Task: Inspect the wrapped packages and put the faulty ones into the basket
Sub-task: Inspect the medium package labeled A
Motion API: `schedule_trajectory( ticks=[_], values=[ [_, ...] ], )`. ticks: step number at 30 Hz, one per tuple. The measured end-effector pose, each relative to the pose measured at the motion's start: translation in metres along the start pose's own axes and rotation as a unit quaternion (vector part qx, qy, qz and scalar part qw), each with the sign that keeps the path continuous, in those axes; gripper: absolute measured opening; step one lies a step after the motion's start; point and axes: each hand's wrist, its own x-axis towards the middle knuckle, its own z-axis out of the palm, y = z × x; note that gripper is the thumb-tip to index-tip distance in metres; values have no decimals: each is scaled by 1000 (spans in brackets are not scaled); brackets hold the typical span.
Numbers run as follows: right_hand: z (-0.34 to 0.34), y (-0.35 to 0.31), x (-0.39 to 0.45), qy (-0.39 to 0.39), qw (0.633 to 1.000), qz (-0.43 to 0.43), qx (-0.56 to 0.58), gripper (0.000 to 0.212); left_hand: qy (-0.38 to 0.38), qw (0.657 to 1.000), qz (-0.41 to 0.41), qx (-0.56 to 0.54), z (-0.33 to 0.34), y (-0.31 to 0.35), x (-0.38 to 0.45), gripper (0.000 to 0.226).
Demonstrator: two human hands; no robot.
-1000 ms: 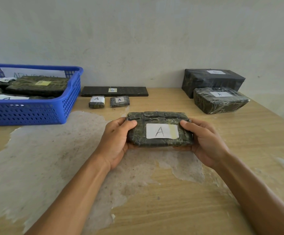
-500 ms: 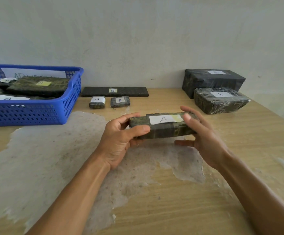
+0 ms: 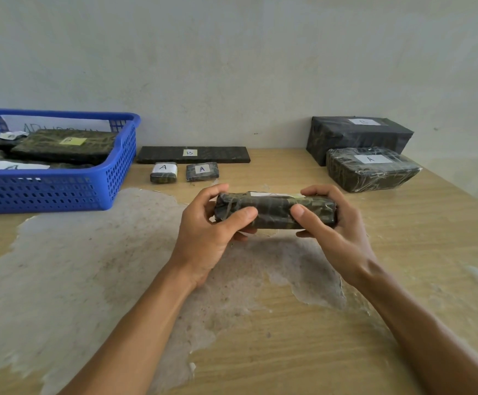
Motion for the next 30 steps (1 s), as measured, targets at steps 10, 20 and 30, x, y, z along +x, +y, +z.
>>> schedule_trajectory(
  ticks=[10, 20, 30],
  values=[
    [-3, 2, 2, -10, 1000, -27, 12, 42, -45, 995, 22, 86, -1, 0, -2, 67],
    [-9, 4, 5, -62, 997, -44, 8, 44, 3, 993, 28, 111, 0, 9, -4, 39],
    [-4, -1, 5, -12, 999, -44, -2, 53, 6, 969, 84, 234, -8, 2, 1, 43]
  ],
)
